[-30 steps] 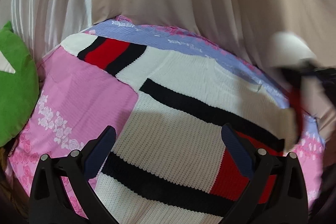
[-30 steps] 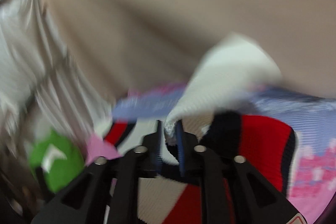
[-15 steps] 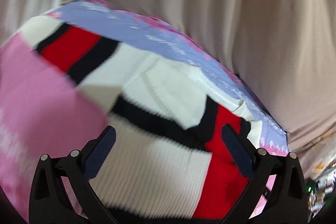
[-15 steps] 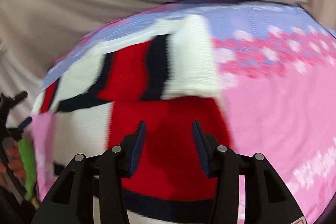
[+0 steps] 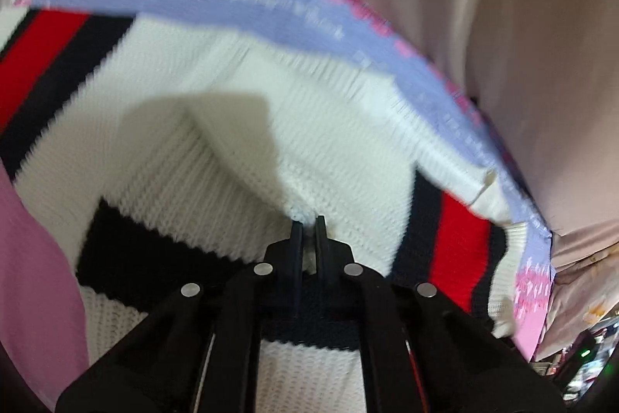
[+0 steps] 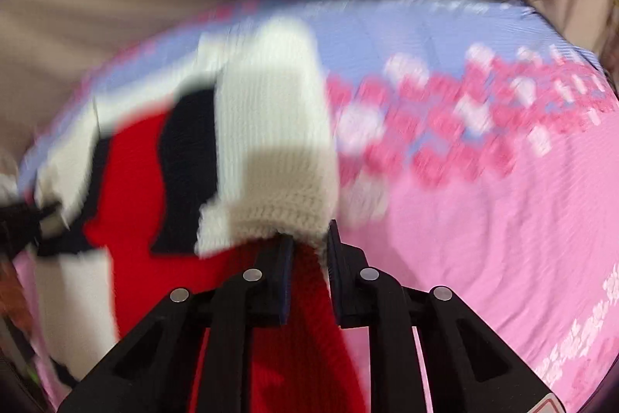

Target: Fold small clothes

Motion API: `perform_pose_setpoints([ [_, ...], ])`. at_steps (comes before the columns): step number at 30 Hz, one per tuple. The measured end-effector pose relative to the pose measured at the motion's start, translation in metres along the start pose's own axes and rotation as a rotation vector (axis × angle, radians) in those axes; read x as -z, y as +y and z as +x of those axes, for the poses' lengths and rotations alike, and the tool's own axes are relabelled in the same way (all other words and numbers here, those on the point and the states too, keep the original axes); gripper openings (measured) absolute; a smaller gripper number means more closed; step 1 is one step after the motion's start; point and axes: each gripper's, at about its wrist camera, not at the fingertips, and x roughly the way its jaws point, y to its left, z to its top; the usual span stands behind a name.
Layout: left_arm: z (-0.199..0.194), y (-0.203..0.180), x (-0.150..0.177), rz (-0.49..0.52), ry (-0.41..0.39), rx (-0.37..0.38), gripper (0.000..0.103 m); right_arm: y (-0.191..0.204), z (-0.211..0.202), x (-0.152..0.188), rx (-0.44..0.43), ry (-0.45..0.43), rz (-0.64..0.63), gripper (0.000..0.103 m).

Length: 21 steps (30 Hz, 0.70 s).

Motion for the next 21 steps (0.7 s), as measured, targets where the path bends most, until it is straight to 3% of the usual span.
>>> perform_pose_setpoints([
  [3,-0.008,-0.013,0.004,0.038,-0.020,0.044,0.005,-0.032,-0.029,-0.011,-0.022,-0.113,0.115,0.012],
  [4,0.000,-0.017,0.010,0.057,0.005,0.028,0.005,-0.040,-0.023,-0.011,0.000,-0.097,0.111,0.012],
  [6,0.019,-0.017,0.022,0.073,0.055,-0.038,0.005,-0.044,0.022,0.000,0.065,0.073,0.019,0.012],
  [7,0.021,-0.013,0.025,0.055,0.051,-0.031,0.005,-0.042,0.028,0.004,0.076,0.092,-0.004,0.013],
  [13,0.003,0.006,0.023,0.017,0.007,-0.011,0.006,-0.040,-0.021,0.004,0.028,-0.026,0.046,0.026],
  [18,0.010,0.011,0.026,0.024,0.026,-0.024,0.006,-0.012,-0.050,-0.015,0.005,-0.148,0.035,0.026],
  [21,0.010,0.009,0.028,0.012,0.024,-0.025,0.006,0.012,-0.024,-0.024,0.006,-0.077,-0.022,0.026],
])
